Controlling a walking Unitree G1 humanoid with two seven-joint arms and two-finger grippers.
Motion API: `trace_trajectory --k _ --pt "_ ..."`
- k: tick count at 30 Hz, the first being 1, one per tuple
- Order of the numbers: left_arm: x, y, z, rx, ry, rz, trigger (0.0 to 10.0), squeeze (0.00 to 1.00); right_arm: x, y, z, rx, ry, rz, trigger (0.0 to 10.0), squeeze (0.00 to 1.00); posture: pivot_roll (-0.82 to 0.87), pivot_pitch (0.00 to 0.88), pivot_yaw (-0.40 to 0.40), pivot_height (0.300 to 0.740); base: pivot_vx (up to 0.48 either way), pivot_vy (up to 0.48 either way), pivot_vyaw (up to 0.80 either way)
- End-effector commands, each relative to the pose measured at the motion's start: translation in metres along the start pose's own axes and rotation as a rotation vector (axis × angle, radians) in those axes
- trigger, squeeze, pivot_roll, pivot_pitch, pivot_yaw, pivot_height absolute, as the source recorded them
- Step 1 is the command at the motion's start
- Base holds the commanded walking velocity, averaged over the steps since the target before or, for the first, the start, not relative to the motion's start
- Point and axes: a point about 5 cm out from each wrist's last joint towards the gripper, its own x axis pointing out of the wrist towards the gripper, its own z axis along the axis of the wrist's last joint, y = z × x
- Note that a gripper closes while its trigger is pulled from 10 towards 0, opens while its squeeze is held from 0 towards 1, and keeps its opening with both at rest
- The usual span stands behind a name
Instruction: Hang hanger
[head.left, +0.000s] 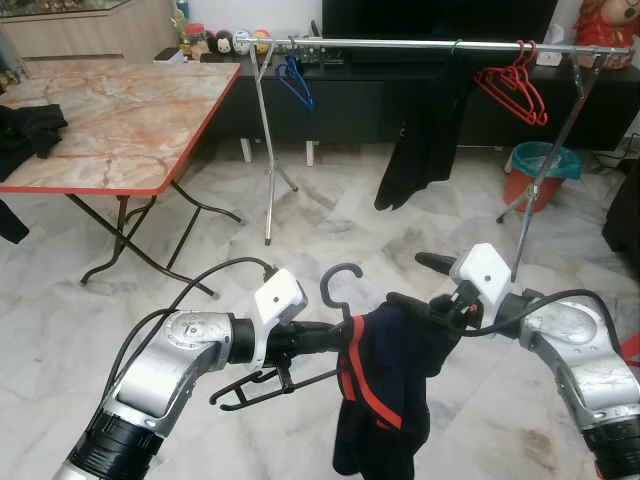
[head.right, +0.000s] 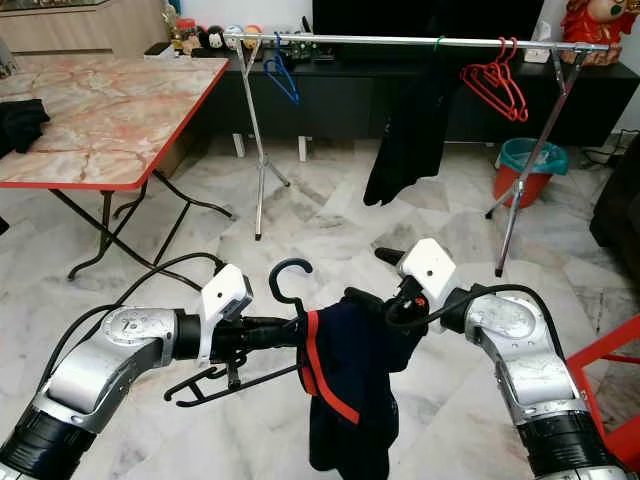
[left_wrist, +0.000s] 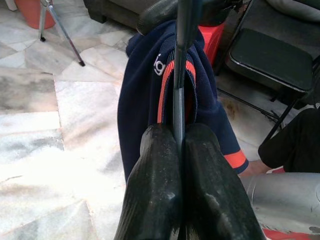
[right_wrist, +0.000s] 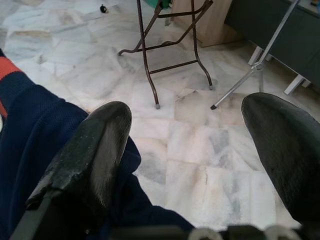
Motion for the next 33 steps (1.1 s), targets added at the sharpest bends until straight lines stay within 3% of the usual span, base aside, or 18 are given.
trace_trajectory --k 1,5,8,11,16,19,23,28,33 --pt "0.000 -0.002 0.014 0.036 -0.072 -0.017 10.0 0.00 0.003 0.005 -0.002 -0.002 0.021 0.066 10.0 0.00 -0.04 0.000 0.023 0.740 0.000 0.000 0.00" --pt "0.001 -0.006 0.014 0.046 -0.058 -0.055 10.0 0.00 -0.005 0.009 -0.007 -0.043 0.115 0.210 10.0 0.00 -0.04 0.000 0.023 0.740 0.000 0.000 0.00" --pt "0.001 -0.008 0.013 0.051 -0.051 -0.069 10.0 0.00 -0.009 0.008 -0.008 -0.079 0.156 0.250 10.0 0.00 -0.04 0.000 0.021 0.740 0.000 0.000 0.00" --pt "0.000 -0.007 0.015 0.054 -0.048 -0.074 10.0 0.00 -0.014 -0.007 0.002 -0.100 0.182 0.283 10.0 0.00 -0.04 0.000 0.019 0.740 0.000 0.000 0.00" --pt "0.000 -0.003 0.015 0.060 -0.040 -0.083 10.0 0.00 -0.017 -0.016 0.010 -0.092 0.199 0.350 10.0 0.00 -0.05 0.000 0.026 0.740 0.000 0.000 0.00" --pt "-0.002 -0.001 0.017 0.071 -0.031 -0.094 10.0 0.00 -0.020 -0.028 0.024 -0.036 0.150 0.383 10.0 0.00 -0.06 0.000 0.027 0.740 0.000 0.000 0.00" --pt "-0.004 0.000 0.017 0.077 -0.019 -0.094 10.0 0.00 -0.030 -0.030 0.032 0.066 0.088 0.492 10.0 0.00 -0.06 0.000 0.025 0.740 0.000 0.000 0.00" --pt "-0.005 0.000 0.014 0.076 -0.005 -0.093 10.0 0.00 -0.039 -0.028 0.021 0.090 0.161 0.558 10.0 0.00 -0.06 0.000 0.017 0.740 0.000 0.000 0.00" --pt "-0.005 0.000 0.011 0.078 0.016 -0.092 10.0 0.00 -0.046 -0.017 0.006 0.126 0.247 0.663 10.0 0.00 -0.06 0.000 0.014 0.740 0.000 0.000 0.00"
